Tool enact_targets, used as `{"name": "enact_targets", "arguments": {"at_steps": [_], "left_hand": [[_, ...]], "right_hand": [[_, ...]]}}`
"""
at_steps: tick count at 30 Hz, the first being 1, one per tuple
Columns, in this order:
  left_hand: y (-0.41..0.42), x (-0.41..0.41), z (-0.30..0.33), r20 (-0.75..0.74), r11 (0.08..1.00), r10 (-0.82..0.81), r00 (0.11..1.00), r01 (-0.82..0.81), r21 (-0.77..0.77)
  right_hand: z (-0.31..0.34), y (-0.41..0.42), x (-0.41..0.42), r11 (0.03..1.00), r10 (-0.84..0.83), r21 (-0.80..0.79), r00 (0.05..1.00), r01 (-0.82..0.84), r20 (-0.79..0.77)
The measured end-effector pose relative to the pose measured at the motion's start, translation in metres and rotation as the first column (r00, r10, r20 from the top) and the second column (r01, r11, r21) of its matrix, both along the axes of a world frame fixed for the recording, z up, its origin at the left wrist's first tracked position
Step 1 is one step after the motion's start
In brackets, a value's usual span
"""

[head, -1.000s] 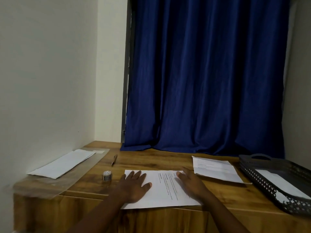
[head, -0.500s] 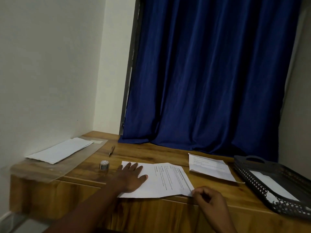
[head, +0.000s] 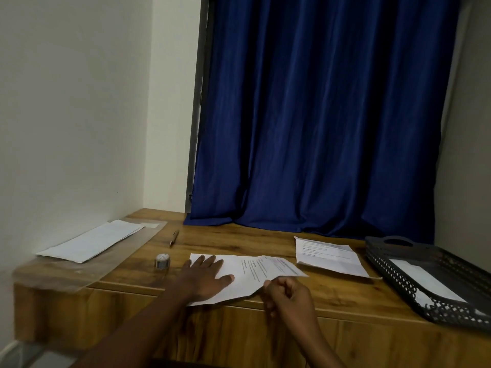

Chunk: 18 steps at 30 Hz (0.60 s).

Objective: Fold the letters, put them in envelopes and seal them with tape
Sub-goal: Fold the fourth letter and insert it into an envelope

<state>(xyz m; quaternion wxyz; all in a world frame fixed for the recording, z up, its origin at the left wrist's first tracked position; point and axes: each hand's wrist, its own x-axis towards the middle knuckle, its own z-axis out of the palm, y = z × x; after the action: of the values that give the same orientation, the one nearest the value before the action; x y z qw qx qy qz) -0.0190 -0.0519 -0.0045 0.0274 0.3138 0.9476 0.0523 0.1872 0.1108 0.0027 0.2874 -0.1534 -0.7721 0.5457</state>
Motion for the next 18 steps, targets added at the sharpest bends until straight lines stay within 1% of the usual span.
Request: {"name": "enact_targets", "arguments": {"at_steps": [2,4,6,8,10,12,14,16,18], "left_hand": [[0.001,0.001,0.001,0.005,1.000,0.007,1.000,-0.007,0.004],[0.001,0.003,0.002,0.004,1.000,0.003,1.000,-0.003,0.014],[0.001,0.003,0.001,0.003,1.000,-0.001,1.000,0.001,0.028],[0.000,0.004,0.002,-0.001,1.000,0.000,1.000,0.000,0.019],[0.001,0.003,0.000,-0.004,1.000,0.001,1.000,-0.001,0.030],[0.001,0.002,-0.001,0.007,0.999,0.004,1.000,-0.004,0.036],[0.001,0.000,0.000,0.044,0.998,0.007,0.999,-0.009,0.064],[0.000,-0.002,0.002,0.071,0.992,0.003,0.997,-0.012,0.124],[-0.004,-0.008,0.003,0.016,0.976,-0.039,0.999,0.035,0.216]], "right_hand": [[0.003,-0.002,-0.009,0.999,-0.038,0.029,0.998,0.039,-0.040],[0.004,-0.001,-0.019,0.995,-0.035,0.095,0.999,0.038,-0.037],[0.004,-0.003,-0.028,0.992,0.036,0.125,0.999,-0.035,-0.004],[0.003,-0.005,-0.034,0.974,0.162,0.155,0.987,-0.163,0.022],[-0.001,-0.007,-0.038,0.928,0.251,0.270,0.966,-0.259,0.062],[-0.007,-0.006,-0.043,0.861,0.283,0.403,0.950,-0.312,0.131],[-0.011,-0.006,-0.046,0.791,0.262,0.519,0.946,-0.324,0.190],[-0.015,-0.003,-0.047,0.715,0.243,0.619,0.946,-0.325,0.215],[-0.016,-0.001,-0.047,0.647,0.217,0.682,0.940,-0.341,0.264]]}}
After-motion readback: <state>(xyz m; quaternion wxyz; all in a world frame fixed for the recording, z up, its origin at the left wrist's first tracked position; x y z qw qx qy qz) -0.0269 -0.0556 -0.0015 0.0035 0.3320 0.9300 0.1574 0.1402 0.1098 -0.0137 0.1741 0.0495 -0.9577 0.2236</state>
